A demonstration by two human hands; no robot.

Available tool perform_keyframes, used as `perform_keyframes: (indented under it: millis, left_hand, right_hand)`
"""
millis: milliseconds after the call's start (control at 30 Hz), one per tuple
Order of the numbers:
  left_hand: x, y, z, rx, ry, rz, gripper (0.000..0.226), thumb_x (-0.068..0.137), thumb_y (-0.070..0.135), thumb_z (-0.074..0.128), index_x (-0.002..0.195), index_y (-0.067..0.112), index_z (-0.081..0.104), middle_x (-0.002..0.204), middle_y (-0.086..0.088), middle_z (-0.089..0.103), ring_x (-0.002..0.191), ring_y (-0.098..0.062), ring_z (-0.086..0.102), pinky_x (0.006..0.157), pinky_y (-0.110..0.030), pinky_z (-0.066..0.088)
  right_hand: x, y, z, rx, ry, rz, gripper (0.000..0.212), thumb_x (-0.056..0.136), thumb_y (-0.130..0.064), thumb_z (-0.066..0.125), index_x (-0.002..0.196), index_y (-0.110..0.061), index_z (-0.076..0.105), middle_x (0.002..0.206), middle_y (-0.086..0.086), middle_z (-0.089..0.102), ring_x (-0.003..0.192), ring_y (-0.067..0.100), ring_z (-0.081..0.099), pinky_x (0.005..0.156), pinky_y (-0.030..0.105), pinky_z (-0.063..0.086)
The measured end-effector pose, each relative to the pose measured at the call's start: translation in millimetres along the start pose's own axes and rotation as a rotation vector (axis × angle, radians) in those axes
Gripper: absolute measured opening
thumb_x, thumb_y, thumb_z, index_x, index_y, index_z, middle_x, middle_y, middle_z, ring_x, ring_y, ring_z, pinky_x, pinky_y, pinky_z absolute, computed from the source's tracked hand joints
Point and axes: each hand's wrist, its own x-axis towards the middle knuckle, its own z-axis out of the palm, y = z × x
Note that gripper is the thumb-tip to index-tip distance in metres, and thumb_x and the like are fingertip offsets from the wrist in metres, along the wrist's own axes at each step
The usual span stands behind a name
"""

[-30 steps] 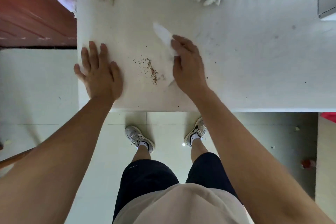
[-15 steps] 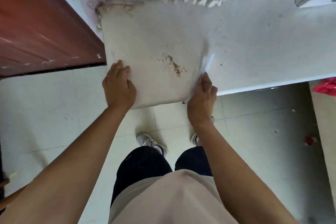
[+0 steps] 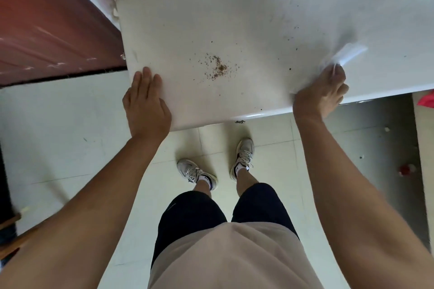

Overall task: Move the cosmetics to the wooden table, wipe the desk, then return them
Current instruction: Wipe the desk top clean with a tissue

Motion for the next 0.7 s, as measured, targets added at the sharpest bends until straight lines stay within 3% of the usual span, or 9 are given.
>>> perform_keyframes:
  millis: [67, 200, 267, 333, 433, 533, 567, 700]
  left_hand:
    - [-1, 1, 1, 0.014, -0.004, -0.005, 0.059, 0.085, 0.015, 0.027, 0.14, 0.01, 0.048, 0.155, -0.009, 0.035, 0.145, -0.026, 0.028, 0.109, -0.045, 0.028]
    - [0, 5, 0, 0.014, -0.003, -0.044, 0.057, 0.085, 0.012, 0.029, 0.139, 0.01, 0.048, 0.156, -0.007, 0.034, 0.146, -0.025, 0.026, 0.111, -0.044, 0.026]
    - [1, 8, -2, -0.009, 0.004, -0.075, 0.057, 0.084, 0.012, 0.029, 0.138, 0.01, 0.049, 0.156, -0.007, 0.034, 0.146, -0.024, 0.026, 0.112, -0.045, 0.026]
    - [1, 13, -3, -0.028, 0.017, -0.095, 0.056, 0.084, 0.008, 0.031, 0.137, 0.009, 0.05, 0.155, -0.008, 0.035, 0.146, -0.025, 0.027, 0.112, -0.046, 0.027]
    - [2, 21, -5, -0.05, 0.046, -0.12, 0.056, 0.083, 0.006, 0.031, 0.135, 0.006, 0.052, 0.153, -0.011, 0.037, 0.144, -0.028, 0.029, 0.112, -0.049, 0.029]
    - [1, 27, -3, -0.057, 0.056, -0.162, 0.057, 0.082, 0.005, 0.03, 0.135, 0.004, 0.052, 0.153, -0.012, 0.037, 0.144, -0.03, 0.029, 0.113, -0.05, 0.027]
    - [1, 29, -2, -0.06, 0.056, -0.175, 0.056, 0.082, 0.004, 0.031, 0.134, 0.004, 0.051, 0.153, -0.012, 0.037, 0.144, -0.031, 0.028, 0.114, -0.051, 0.026]
    - [4, 33, -1, -0.047, 0.055, -0.2, 0.055, 0.082, 0.001, 0.034, 0.135, 0.004, 0.049, 0.154, -0.012, 0.035, 0.145, -0.031, 0.026, 0.115, -0.052, 0.024]
  right_hand:
    - [-13, -20, 9, -0.001, -0.041, -0.129, 0.07, 0.084, 0.009, 0.038, 0.151, -0.009, 0.029, 0.158, 0.003, 0.025, 0.12, 0.034, 0.041, 0.096, 0.036, 0.032]
    - [-48, -75, 16, 0.066, -0.258, -0.661, 0.072, 0.079, 0.009, 0.042, 0.148, -0.009, 0.037, 0.158, 0.003, 0.029, 0.119, 0.034, 0.041, 0.097, 0.037, 0.034]
    - [-50, -90, 11, 0.188, -0.317, -0.825, 0.07, 0.078, 0.012, 0.042, 0.146, -0.007, 0.043, 0.154, 0.004, 0.036, 0.118, 0.034, 0.043, 0.099, 0.037, 0.035]
    - [-29, -91, 1, 0.355, -0.192, -0.797, 0.068, 0.075, 0.016, 0.04, 0.14, -0.002, 0.049, 0.147, 0.01, 0.045, 0.111, 0.035, 0.048, 0.097, 0.039, 0.04]
    - [22, -69, -8, 0.383, 0.031, -0.553, 0.066, 0.076, 0.014, 0.037, 0.139, -0.001, 0.051, 0.144, 0.014, 0.048, 0.108, 0.037, 0.051, 0.096, 0.035, 0.04]
    - [62, -40, -6, 0.169, 0.008, -0.177, 0.066, 0.084, 0.01, 0.04, 0.148, -0.008, 0.038, 0.154, 0.006, 0.033, 0.122, 0.032, 0.045, 0.101, 0.033, 0.036]
    - [63, -36, -2, 0.087, -0.04, -0.146, 0.068, 0.085, 0.009, 0.041, 0.15, -0.01, 0.033, 0.157, 0.004, 0.028, 0.124, 0.031, 0.042, 0.101, 0.034, 0.035]
    - [29, -68, 18, 0.03, -0.152, -0.455, 0.073, 0.081, 0.008, 0.045, 0.151, -0.009, 0.031, 0.16, 0.003, 0.024, 0.12, 0.034, 0.041, 0.096, 0.038, 0.036]
